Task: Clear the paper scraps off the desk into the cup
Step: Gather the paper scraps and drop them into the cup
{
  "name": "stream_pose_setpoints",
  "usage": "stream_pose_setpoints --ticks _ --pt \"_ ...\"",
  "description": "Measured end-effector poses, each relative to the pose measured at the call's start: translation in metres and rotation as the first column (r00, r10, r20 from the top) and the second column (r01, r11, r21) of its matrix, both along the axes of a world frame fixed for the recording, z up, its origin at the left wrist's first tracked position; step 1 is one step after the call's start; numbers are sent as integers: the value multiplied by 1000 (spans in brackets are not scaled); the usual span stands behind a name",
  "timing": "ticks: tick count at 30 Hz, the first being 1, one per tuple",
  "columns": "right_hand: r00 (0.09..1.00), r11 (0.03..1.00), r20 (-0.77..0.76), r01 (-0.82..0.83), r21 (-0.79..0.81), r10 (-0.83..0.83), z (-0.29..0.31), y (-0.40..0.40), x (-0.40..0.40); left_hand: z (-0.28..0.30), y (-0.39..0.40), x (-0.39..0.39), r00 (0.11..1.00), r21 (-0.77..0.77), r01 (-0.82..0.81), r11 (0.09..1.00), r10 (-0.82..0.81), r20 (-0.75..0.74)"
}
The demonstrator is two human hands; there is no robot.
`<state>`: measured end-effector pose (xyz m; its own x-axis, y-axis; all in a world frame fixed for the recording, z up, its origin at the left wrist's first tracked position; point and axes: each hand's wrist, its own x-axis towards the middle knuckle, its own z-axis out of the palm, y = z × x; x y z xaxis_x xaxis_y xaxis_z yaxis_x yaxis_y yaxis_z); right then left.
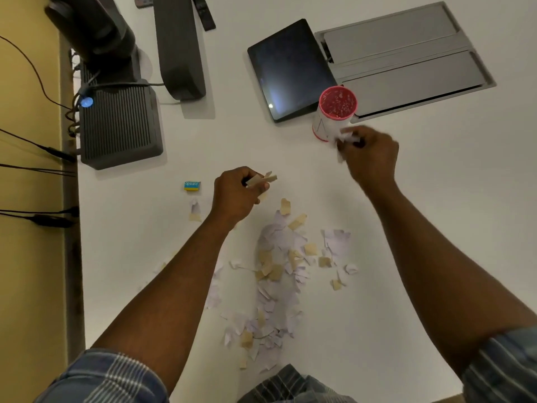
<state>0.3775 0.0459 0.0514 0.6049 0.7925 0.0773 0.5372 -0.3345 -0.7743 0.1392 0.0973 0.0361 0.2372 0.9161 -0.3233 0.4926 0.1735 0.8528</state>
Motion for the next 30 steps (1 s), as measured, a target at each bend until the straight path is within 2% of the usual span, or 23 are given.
stream_pose_setpoints --ticks 4,7,9,12,14,19,21,23,25,27,30 --pt "991 997 134 18 72 -27 18 52 32 0 -2 15 999 15 34 999 -34 -23" --pt "972 998 231 -55 12 50 16 84 47 -2 -6 20 998 18 61 998 -60 -29" --pt "920 971 333 -157 -178 209 10 101 54 -4 -8 21 997 16 68 998 -67 -37" --pt "782 829 433 -183 -528 448 5 120 54 -6 -10 21 995 36 81 996 -79 -65" --pt "756 763 417 -165 -625 504 5 126 52 -8 -11 20 993 43 89 995 -86 -85" --pt "725 661 346 -197 -724 595 12 134 56 -10 -11 22 988 66 110 992 -102 -114" --pt "687 661 376 -203 -723 622 18 135 59 -10 -10 25 990 70 110 992 -103 -99" --pt "708 704 399 -195 -683 583 24 135 60 -8 -6 31 991 61 109 992 -104 -80" --pt "809 810 398 -155 -565 433 28 131 62 -5 -1 40 992 61 109 992 -105 -74" --pt "901 931 388 -42 -362 191 31 120 61 1 9 54 993 82 108 991 -104 -54" --pt "950 990 303 111 -87 -80 28 87 54 14 30 84 994 148 111 983 -109 -23"
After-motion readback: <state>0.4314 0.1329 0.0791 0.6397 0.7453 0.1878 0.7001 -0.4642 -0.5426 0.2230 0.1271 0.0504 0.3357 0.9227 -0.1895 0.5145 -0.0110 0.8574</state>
